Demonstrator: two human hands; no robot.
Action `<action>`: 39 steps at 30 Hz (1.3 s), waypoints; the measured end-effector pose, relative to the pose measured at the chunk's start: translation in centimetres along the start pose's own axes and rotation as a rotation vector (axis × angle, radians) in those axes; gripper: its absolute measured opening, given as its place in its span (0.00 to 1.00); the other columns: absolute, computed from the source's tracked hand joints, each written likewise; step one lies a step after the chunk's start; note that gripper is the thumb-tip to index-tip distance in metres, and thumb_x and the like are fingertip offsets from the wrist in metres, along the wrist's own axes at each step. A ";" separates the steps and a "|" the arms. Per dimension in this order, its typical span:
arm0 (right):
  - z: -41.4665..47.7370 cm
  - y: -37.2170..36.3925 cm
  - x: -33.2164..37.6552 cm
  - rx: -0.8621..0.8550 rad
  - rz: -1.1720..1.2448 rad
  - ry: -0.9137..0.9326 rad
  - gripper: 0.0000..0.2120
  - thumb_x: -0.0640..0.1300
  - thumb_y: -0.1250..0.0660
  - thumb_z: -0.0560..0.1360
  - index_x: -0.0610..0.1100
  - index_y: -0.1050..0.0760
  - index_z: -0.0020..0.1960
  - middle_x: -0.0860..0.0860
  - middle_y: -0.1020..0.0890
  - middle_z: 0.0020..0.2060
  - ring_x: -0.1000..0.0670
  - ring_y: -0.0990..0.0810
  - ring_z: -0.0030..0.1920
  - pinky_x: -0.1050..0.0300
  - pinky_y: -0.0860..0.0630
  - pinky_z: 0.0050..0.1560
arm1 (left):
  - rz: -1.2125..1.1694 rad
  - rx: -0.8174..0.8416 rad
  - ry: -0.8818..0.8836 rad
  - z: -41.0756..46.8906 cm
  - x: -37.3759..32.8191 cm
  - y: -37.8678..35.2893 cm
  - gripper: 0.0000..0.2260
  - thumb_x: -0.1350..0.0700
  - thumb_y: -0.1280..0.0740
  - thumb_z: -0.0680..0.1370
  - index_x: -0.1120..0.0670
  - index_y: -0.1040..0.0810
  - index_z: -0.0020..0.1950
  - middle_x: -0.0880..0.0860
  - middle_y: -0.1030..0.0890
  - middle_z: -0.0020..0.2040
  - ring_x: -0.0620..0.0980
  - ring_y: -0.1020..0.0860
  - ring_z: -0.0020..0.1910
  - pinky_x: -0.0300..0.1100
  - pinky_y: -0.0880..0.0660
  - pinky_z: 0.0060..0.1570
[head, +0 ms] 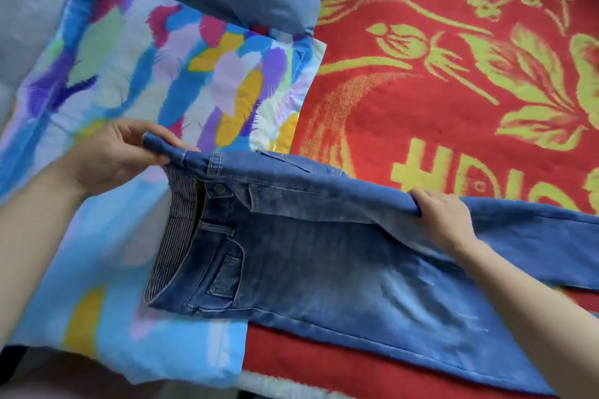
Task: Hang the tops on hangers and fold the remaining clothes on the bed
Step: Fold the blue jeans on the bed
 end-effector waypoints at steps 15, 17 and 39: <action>-16.7 -10.2 6.2 0.369 0.020 0.188 0.35 0.36 0.23 0.33 0.45 0.34 0.37 0.50 0.29 0.24 0.48 0.29 0.22 0.61 0.48 0.20 | 1.612 0.297 -0.100 -10.7 10.6 -3.2 0.12 0.54 0.38 0.58 0.46 0.31 0.41 0.49 0.25 0.32 0.49 0.24 0.36 0.46 0.41 0.62; -16.7 -10.8 6.6 0.399 0.014 0.148 0.31 0.37 0.23 0.30 0.45 0.28 0.31 0.50 0.30 0.24 0.49 0.30 0.21 0.61 0.50 0.22 | 1.743 0.243 -0.103 -10.9 12.5 -5.0 0.27 0.56 0.26 0.48 0.56 0.20 0.47 0.58 0.22 0.37 0.57 0.23 0.40 0.55 0.47 0.67; -19.0 -10.9 1.8 -0.017 0.135 -0.044 0.14 0.48 0.44 0.69 0.44 0.28 0.29 0.49 0.27 0.26 0.45 0.26 0.28 0.56 0.32 0.24 | 1.787 0.317 0.039 -10.7 21.4 -20.9 0.30 0.55 0.19 0.48 0.60 0.16 0.49 0.68 0.22 0.56 0.68 0.22 0.54 0.67 0.30 0.52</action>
Point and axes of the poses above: each hand's wrist, its own z-axis towards the middle knuckle, its own y-axis out of the back of the hand, x = y × z, the point moved 2 cm from there along z, towards the middle knuckle
